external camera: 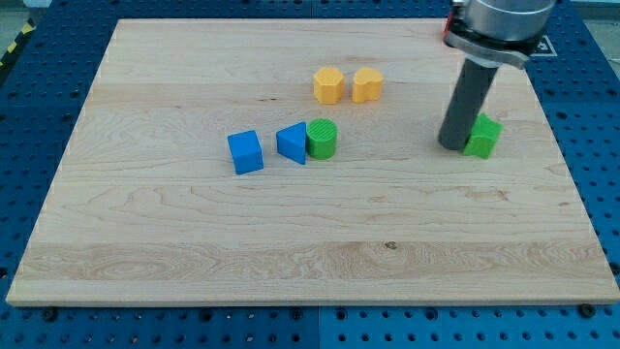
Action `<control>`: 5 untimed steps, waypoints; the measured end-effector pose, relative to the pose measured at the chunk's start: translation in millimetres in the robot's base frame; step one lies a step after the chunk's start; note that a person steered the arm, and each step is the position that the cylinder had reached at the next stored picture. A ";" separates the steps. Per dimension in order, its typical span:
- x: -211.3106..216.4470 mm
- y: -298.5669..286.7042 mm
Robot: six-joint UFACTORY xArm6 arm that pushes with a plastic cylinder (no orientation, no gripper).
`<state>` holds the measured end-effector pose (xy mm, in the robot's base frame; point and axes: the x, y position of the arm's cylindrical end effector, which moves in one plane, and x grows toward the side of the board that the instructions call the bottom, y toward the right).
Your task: Push the green circle to the right
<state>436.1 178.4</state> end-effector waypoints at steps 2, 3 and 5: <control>-3.5 -12.6; -29.7 -57.0; -47.4 -178.5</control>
<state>388.7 0.0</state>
